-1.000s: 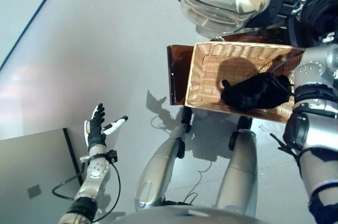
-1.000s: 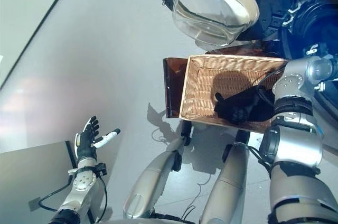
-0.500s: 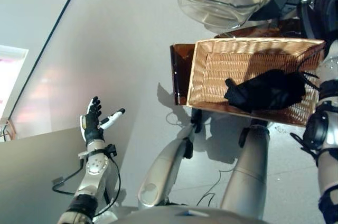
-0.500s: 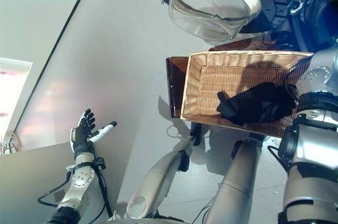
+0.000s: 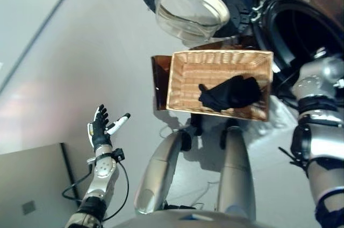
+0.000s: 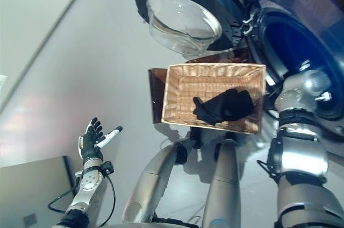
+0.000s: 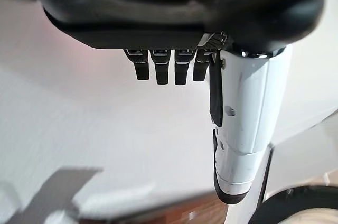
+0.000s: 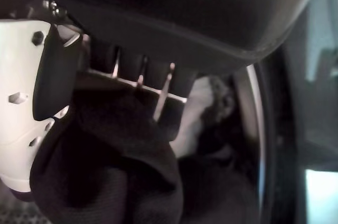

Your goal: Pick up the clothes and place them into the washing machine

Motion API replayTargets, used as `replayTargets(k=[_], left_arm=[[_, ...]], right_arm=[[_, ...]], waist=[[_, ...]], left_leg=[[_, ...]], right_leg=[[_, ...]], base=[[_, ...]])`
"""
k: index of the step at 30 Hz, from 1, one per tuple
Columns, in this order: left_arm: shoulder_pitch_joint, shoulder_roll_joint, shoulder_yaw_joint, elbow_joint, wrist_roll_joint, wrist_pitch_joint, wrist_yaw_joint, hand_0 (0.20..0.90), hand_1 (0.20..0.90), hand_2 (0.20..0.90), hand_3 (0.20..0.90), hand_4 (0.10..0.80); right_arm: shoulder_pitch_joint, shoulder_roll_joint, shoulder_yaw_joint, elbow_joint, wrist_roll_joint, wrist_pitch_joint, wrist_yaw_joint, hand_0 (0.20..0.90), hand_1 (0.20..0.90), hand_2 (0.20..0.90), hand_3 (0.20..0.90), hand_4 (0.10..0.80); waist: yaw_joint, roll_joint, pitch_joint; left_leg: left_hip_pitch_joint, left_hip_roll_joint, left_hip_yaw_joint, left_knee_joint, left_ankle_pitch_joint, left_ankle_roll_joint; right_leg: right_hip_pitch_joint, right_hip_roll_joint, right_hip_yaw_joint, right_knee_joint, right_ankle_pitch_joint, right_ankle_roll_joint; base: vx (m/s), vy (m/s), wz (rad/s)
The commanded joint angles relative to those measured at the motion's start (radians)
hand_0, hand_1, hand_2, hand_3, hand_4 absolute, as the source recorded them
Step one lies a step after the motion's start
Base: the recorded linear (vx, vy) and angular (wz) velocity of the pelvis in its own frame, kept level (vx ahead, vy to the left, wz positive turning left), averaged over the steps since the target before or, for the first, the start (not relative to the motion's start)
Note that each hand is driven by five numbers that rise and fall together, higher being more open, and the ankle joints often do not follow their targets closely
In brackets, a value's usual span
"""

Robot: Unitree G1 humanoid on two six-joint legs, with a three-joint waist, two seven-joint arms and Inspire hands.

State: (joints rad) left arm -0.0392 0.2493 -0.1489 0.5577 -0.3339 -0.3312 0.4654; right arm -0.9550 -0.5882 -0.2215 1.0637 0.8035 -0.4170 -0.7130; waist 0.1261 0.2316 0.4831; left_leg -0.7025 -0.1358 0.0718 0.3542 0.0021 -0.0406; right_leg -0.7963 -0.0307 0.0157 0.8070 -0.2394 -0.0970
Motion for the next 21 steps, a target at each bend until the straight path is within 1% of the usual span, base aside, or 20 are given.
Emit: replayTargets(k=[1, 2, 3, 4, 5, 6, 7, 8, 9, 10, 11, 12, 13, 15, 17, 19, 21], left_arm=[[0.009, 0.111, 0.08, -0.052, 0.005, -0.052, 0.036, 0.9, 0.9, 0.9, 0.9, 0.8], [0.006, 0.111, 0.082, -0.051, 0.004, -0.053, 0.035, 0.9, 0.9, 0.9, 0.9, 0.8], [-0.002, 0.125, 0.066, -0.062, 0.007, -0.063, 0.034, 0.9, 0.9, 0.9, 0.9, 0.8], [-0.012, 0.129, 0.064, -0.074, 0.0, -0.071, 0.031, 0.9, 0.9, 0.9, 0.9, 0.8], [-0.019, 0.135, 0.071, -0.105, -0.013, -0.085, 0.035, 0.9, 0.9, 0.9, 0.9, 0.8], [-0.02, 0.133, 0.071, -0.116, -0.023, -0.093, 0.036, 0.9, 0.9, 0.9, 0.9, 0.8], [-0.028, 0.129, 0.064, -0.115, -0.027, -0.101, 0.035, 0.9, 0.9, 0.9, 0.9, 0.8], [-0.04, 0.127, 0.06, -0.124, -0.026, -0.109, 0.038, 0.9, 0.9, 0.9, 0.9, 0.8], [-0.046, 0.116, 0.059, -0.135, -0.03, -0.111, 0.035, 0.9, 0.9, 0.9, 0.9, 0.8], [-0.054, 0.115, 0.057, -0.138, -0.032, -0.1, 0.034, 0.9, 0.9, 0.9, 0.9, 0.8], [-0.038, 0.117, 0.067, -0.156, -0.025, -0.106, 0.031, 0.9, 0.9, 0.9, 0.9, 0.8], [-0.016, 0.111, 0.076, -0.177, -0.018, -0.108, 0.031, 0.9, 0.9, 0.9, 0.9, 0.8], [-0.013, 0.11, 0.076, -0.179, -0.017, -0.108, 0.032, 0.9, 0.9, 0.9, 0.9, 0.8], [0.019, 0.094, 0.08, -0.188, -0.014, -0.107, 0.022, 0.9, 0.9, 0.9, 0.9, 0.8], [0.021, 0.087, 0.082, -0.184, -0.02, -0.105, 0.023, 0.9, 0.9, 0.9, 0.9, 0.8], [0.032, 0.086, 0.094, -0.206, -0.015, -0.106, 0.03, 0.9, 0.9, 0.9, 0.9, 0.8], [0.044, 0.088, 0.102, -0.221, -0.012, -0.106, 0.029, 0.9, 0.9, 0.9, 0.9, 0.8]], right_arm=[[0.03, -0.073, 0.018, -0.108, -0.029, -0.085, 0.063, 0.2, 0.2, 0.2, 0.2, 0.3], [0.024, -0.074, 0.02, -0.105, -0.027, -0.085, 0.065, 0.2, 0.2, 0.2, 0.2, 0.3], [0.01, -0.067, 0.024, -0.102, -0.017, -0.083, 0.068, 0.2, 0.2, 0.2, 0.2, 0.3], [-0.002, -0.069, 0.033, -0.091, -0.011, -0.077, 0.07, 0.2, 0.2, 0.2, 0.2, 0.3], [-0.01, -0.072, 0.044, -0.087, -0.017, -0.071, 0.074, 0.2, 0.2, 0.2, 0.2, 0.3], [-0.02, -0.079, 0.045, -0.076, -0.008, -0.064, 0.077, 0.2, 0.2, 0.2, 0.2, 0.3], [-0.042, -0.091, 0.055, -0.054, -0.004, -0.057, 0.081, 0.2, 0.2, 0.2, 0.2, 0.3], [-0.069, -0.109, 0.075, -0.036, -0.007, -0.046, 0.085, 0.2, 0.2, 0.2, 0.2, 0.3], [-0.081, -0.122, 0.072, -0.019, 0.005, -0.042, 0.086, 0.2, 0.2, 0.2, 0.2, 0.3], [-0.083, -0.123, 0.077, -0.01, 0.013, -0.041, 0.087, 0.2, 0.2, 0.2, 0.2, 0.3], [-0.074, -0.132, 0.075, -0.006, 0.014, -0.041, 0.092, 0.2, 0.2, 0.2, 0.2, 0.3], [-0.07, -0.143, 0.071, -0.008, 0.016, -0.039, 0.097, 0.2, 0.2, 0.2, 0.2, 0.3], [-0.069, -0.144, 0.072, -0.008, 0.016, -0.039, 0.097, 0.2, 0.2, 0.2, 0.2, 0.3], [-0.073, -0.164, 0.071, 0.013, 0.014, -0.027, 0.102, 0.2, 0.2, 0.2, 0.2, 0.3], [-0.086, -0.168, 0.074, 0.02, 0.014, -0.031, 0.089, 0.2, 0.2, 0.2, 0.2, 0.3], [-0.087, -0.154, 0.084, 0.007, -0.001, -0.036, 0.076, 0.2, 0.2, 0.2, 0.2, 0.3], [-0.078, -0.152, 0.068, 0.007, 0.004, -0.039, 0.08, 0.2, 0.2, 0.2, 0.2, 0.3]], waist=[[-0.048, 0.016, 0.028], [-0.047, 0.014, 0.035], [-0.063, 0.026, 0.037], [-0.062, 0.027, 0.037], [-0.054, 0.032, 0.037], [-0.052, 0.03, 0.037], [-0.056, 0.023, 0.033], [-0.063, 0.016, 0.032], [-0.068, 0.005, 0.029], [-0.066, 0.001, 0.029], [-0.07, 0.003, 0.022], [-0.069, 0.019, 0.014], [-0.069, 0.02, 0.01], [-0.06, 0.027, 0.001], [-0.058, 0.03, -0.002], [-0.051, 0.029, -0.01], [-0.04, 0.026, -0.021]], left_leg=[[0.001, 0.022, 0.03, 0.034, 0.05, 0.041], [0.001, 0.021, 0.036, 0.037, 0.048, 0.045], [0.015, 0.028, 0.032, 0.041, 0.046, 0.055], [0.013, 0.032, 0.035, 0.05, 0.032, 0.064], [0.034, 0.041, 0.033, 0.037, 0.02, 0.067], [0.042, 0.04, 0.028, 0.035, 0.011, 0.061], [0.052, 0.033, 0.023, 0.025, 0.002, 0.055], [0.068, 0.026, 0.02, 0.015, -0.013, 0.046], [0.072, 0.018, 0.023, 0.021, -0.035, 0.032], [0.062, 0.014, 0.027, 0.04, -0.038, 0.028], [0.049, 0.014, 0.02, 0.055, -0.043, 0.029], [0.053, 0.024, 0.023, 0.047, -0.043, 0.026], [0.052, 0.025, 0.022, 0.047, -0.043, 0.026], [0.056, 0.039, 0.024, 0.037, -0.048, 0.016], [0.046, 0.047, 0.024, 0.042, -0.05, 0.01], [0.034, 0.057, 0.023, 0.039, -0.047, 0.006], [0.013, 0.066, 0.028, 0.045, -0.052, 0.002]], right_leg=[[0.161, -0.02, -0.078, 0.091, 0.013, 0.17], [0.158, -0.021, -0.071, 0.1, 0.013, 0.175], [0.096, -0.016, -0.038, 0.156, 0.051, 0.195], [0.053, -0.032, -0.003, 0.149, 0.044, 0.189], [0.023, -0.075, 0.024, 0.104, 0.047, 0.18], [0.007, -0.126, 0.051, 0.014, 0.07, 0.175], [0.018, -0.143, 0.071, -0.134, 0.116, 0.179], [0.026, -0.16, 0.089, -0.29, 0.178, 0.195], [0.045, -0.186, 0.084, -0.418, 0.224, 0.211], [0.085, -0.198, 0.073, -0.476, 0.258, 0.212], [0.104, -0.202, 0.087, -0.473, 0.277, 0.217], [0.085, -0.19, 0.085, -0.442, 0.283, 0.215], [0.083, -0.19, 0.085, -0.441, 0.282, 0.214], [0.086, -0.192, 0.053, -0.449, 0.269, 0.214], [0.087, -0.191, 0.048, -0.445, 0.259, 0.207], [0.074, -0.185, 0.037, -0.429, 0.247, 0.201], [0.05, -0.183, 0.018, -0.411, 0.236, 0.196]], base=[[0.125, 0.151, -0.24], [0.061, 0.206, 0.08], [0.052, 0.175, 0.05], [0.106, 0.21, -0.23], [0.107, 0.111, -0.47], [0.14, 0.002, -0.56], [0.162, -0.079, -0.51], [0.198, -0.12, -0.52], [0.14, -0.152, -0.55], [0.074, -0.14, -0.72], [0.036, -0.089, -0.38], [0.033, -0.023, 0.03], [0.067, -0.009, 0.73], [0.068, -0.038, 0.75], [0.027, -0.073, 0.16], [0.013, -0.073, 0.04], [0.015, -0.052, 0.24]])
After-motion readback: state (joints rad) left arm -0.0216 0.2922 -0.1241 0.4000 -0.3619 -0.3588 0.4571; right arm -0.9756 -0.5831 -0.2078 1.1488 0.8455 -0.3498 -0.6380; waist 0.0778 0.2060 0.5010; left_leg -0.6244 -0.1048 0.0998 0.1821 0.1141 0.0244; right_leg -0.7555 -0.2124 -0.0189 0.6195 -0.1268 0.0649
